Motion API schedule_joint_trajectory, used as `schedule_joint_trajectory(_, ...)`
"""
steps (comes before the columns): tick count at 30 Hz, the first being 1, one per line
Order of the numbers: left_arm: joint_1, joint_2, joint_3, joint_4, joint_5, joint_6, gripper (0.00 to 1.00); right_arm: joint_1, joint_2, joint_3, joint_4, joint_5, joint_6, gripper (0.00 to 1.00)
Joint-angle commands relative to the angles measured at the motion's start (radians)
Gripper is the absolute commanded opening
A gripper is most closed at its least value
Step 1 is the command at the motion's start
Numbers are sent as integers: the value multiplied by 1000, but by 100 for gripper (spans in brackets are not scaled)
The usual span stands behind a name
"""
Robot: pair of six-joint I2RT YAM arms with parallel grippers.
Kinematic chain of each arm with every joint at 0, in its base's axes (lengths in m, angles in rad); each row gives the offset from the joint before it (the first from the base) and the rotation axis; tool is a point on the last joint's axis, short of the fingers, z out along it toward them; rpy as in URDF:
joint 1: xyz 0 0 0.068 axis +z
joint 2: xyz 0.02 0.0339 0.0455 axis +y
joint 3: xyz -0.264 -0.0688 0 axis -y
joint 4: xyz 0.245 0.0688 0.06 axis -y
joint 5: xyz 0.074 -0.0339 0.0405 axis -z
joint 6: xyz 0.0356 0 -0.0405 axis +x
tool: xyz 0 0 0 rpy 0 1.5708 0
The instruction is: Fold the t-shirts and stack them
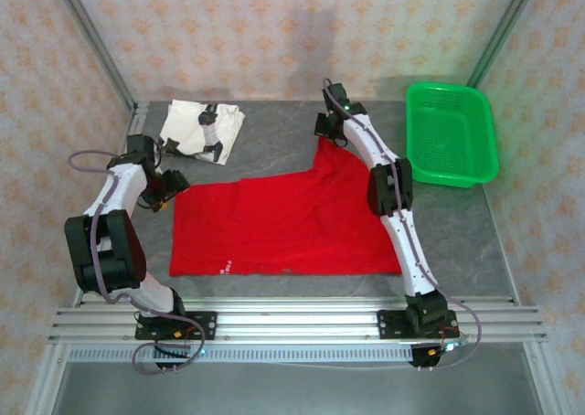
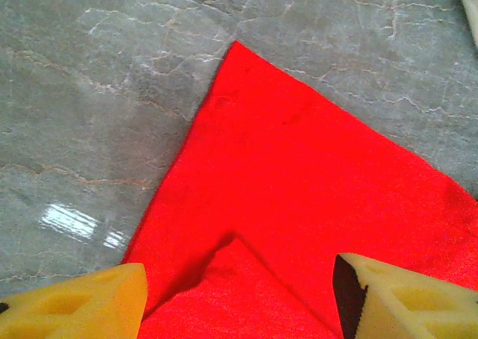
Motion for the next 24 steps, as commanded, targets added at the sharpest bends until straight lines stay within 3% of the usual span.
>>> schedule_joint_trajectory(1,18,-31,-15,9,-22,-4,67,-3,-125,-18,32,66,26,2)
schedule_joint_trajectory(17,25,-57,-89,67,15,-49,66,-40,-266,-247,51,79,77,0)
schedule_joint_trajectory(24,25,-69,-114,73,12,-53,66,-65,-338,-462,142,74,109,0)
